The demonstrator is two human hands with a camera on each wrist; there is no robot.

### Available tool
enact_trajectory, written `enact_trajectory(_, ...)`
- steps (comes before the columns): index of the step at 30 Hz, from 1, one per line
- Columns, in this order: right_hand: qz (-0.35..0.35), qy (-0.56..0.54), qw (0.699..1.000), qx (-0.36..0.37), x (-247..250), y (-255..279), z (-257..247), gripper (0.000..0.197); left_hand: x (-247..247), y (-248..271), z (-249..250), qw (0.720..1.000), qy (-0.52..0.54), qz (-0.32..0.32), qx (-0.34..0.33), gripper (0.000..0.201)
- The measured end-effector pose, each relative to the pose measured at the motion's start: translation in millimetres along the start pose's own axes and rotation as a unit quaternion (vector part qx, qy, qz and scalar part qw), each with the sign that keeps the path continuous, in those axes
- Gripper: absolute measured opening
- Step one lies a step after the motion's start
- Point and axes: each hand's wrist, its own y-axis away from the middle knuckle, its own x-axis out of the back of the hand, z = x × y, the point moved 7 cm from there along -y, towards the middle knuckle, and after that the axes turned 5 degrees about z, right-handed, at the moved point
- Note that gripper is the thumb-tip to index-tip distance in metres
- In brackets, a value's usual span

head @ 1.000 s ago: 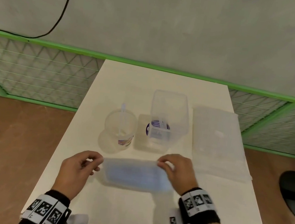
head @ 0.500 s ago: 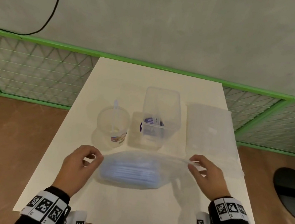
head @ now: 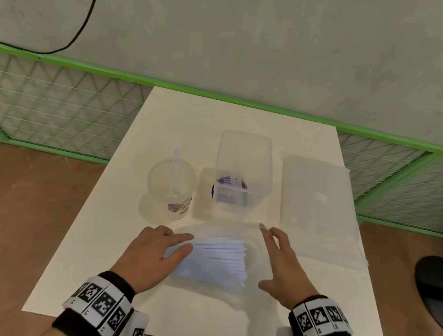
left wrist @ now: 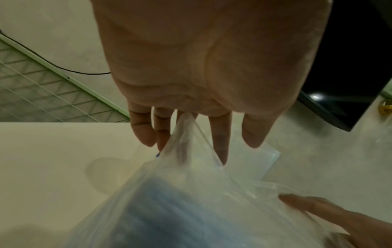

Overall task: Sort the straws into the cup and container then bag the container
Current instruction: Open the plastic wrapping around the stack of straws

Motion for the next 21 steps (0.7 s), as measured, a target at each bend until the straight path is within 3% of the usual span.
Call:
enact_trajectory(2, 0.002, -0.014, 1.0, 0.008, -4, 4, -1, 0.128, -4, -1, 0, 1.0, -0.008, -0.017, 0.015, 0.039)
enact_trajectory(4, 0.014, -0.01, 1.0, 0.007, -2, 8, -1, 0.122, -8, -4, -1, 0.999, -0.034, -0.012, 0.032, 0.042)
enact_trajectory(8, 0.095, 0.066, 0.993, -0.007, 14, 12, -4, 0.067, -8, -8, 2, 0.995, -0.064, 0.064, 0.034, 0.021)
enact_trajectory(9, 0.108, 0.078, 0.991, -0.018, 16, 13, -3, 0.062, -4, -8, 3, 0.994, -0.05, 0.088, 0.036, 0.019)
enact_trajectory(14, 0.174, 0.076, 0.982, -0.007, 32, 26, -9, 0.1, 24, 3, 16, 0.979, 0.04, 0.199, -0.024, 0.077)
enact_trajectory(17, 0.137, 0.076, 0.988, -0.011, 22, 34, -12, 0.11, 10, 10, 12, 0.988, 0.014, 0.152, -0.027, 0.102)
enact_trajectory(21, 0.073, 0.087, 0.993, -0.041, -12, 31, -1, 0.113, -31, 5, -15, 0.995, -0.083, 0.026, 0.052, 0.107)
